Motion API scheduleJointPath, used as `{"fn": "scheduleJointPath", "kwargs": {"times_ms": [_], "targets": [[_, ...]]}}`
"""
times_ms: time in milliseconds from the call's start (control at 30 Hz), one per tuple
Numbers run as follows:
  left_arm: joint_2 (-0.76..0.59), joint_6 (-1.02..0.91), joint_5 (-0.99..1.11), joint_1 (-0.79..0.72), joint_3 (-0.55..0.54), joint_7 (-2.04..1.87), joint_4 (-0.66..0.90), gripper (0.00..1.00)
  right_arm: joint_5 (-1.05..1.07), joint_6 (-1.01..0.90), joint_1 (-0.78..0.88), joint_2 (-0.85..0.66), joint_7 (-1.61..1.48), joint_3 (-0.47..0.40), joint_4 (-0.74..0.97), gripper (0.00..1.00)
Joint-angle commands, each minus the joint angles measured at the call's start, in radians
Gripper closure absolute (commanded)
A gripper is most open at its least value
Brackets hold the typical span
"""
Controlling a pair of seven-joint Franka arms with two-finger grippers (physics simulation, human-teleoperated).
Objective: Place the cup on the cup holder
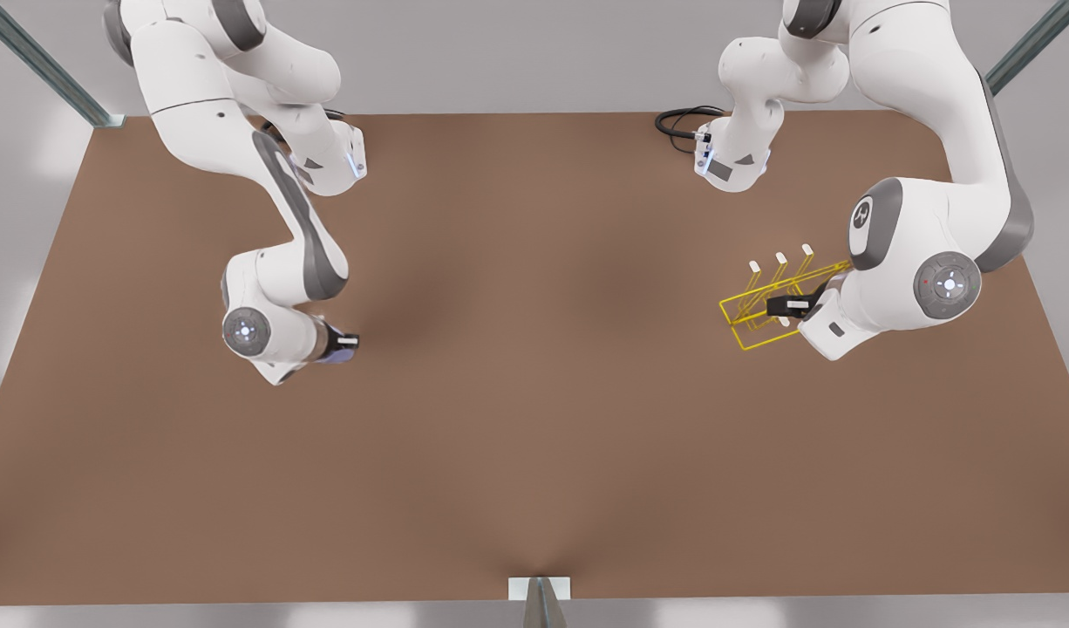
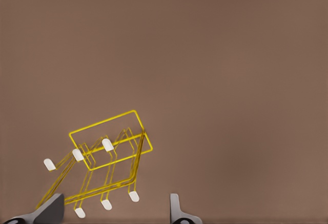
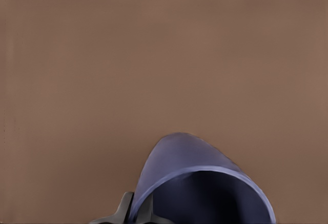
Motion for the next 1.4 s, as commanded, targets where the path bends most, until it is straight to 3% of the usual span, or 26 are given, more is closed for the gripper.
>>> {"fn": "scheduleJointPath", "kwargs": {"times_ms": [0, 233, 300, 367, 467, 567, 633, 900, 1033, 1067, 1133, 1200, 1267, 1367], "targets": [[-0.001, -0.008, 0.001, 0.000, 0.000, 0.003, 0.000, 0.00, 0.054, -0.002, 0.020, 0.070, 0.076, -0.001, 0.108, 0.79], [0.002, -0.014, 0.001, -0.003, -0.003, 0.000, -0.002, 0.00, 0.800, 0.127, 0.233, 0.309, 0.170, -0.042, 0.453, 0.79], [0.002, -0.014, 0.001, -0.003, -0.003, -0.001, -0.002, 0.00, 0.821, 0.130, 0.278, 0.389, 0.294, -0.015, 0.584, 0.79], [0.002, -0.014, 0.001, -0.003, -0.003, -0.001, -0.002, 0.00, 0.832, 0.181, 0.357, 0.548, 0.512, 0.011, 0.837, 0.79], [0.002, -0.014, 0.001, -0.003, -0.003, 0.000, -0.002, 0.00, 0.832, 0.394, 0.425, 0.714, 0.581, 0.157, 0.992, 0.79], [0.008, -0.008, 0.002, -0.003, -0.003, 0.000, -0.002, 0.00, 0.820, 0.555, 0.476, 0.820, 0.563, 0.249, 1.012, 0.79], [0.008, -0.008, 0.002, -0.003, -0.003, 0.000, -0.002, 0.00, 0.818, 0.554, 0.505, 0.858, 0.566, 0.283, 1.010, 0.79], [0.010, -0.012, 0.004, -0.003, -0.003, 0.000, -0.002, 0.00, 0.734, 0.543, 0.500, 0.864, 0.558, 0.295, 0.911, 0.79], [0.008, -0.014, 0.005, -0.005, -0.012, -0.004, 0.000, 0.00, 0.697, 0.549, 0.497, 0.866, 0.573, 0.346, 0.857, 0.79], [0.008, -0.014, 0.005, -0.005, -0.012, -0.006, -0.002, 0.00, 0.693, 0.549, 0.497, 0.866, 0.613, 0.343, 0.857, 0.33], [0.008, -0.014, 0.007, -0.005, -0.012, -0.003, -0.002, 0.00, 0.663, 0.549, 0.496, 0.869, 0.624, 0.346, 0.855, 0.24], [0.008, -0.014, 0.007, -0.005, -0.012, -0.001, -0.002, 0.00, 0.660, 0.552, 0.496, 0.874, 0.624, 0.343, 0.852, 0.01], [0.010, -0.012, 0.007, -0.005, -0.012, -0.001, -0.002, 0.00, 0.596, 0.546, 0.483, 0.851, 0.624, 0.332, 0.814, 0.00], [0.008, -0.014, 0.007, -0.012, -0.021, -0.012, 0.001, 0.00, 0.578, 0.538, 0.468, 0.725, 0.512, 0.222, 0.644, 0.00]]}}
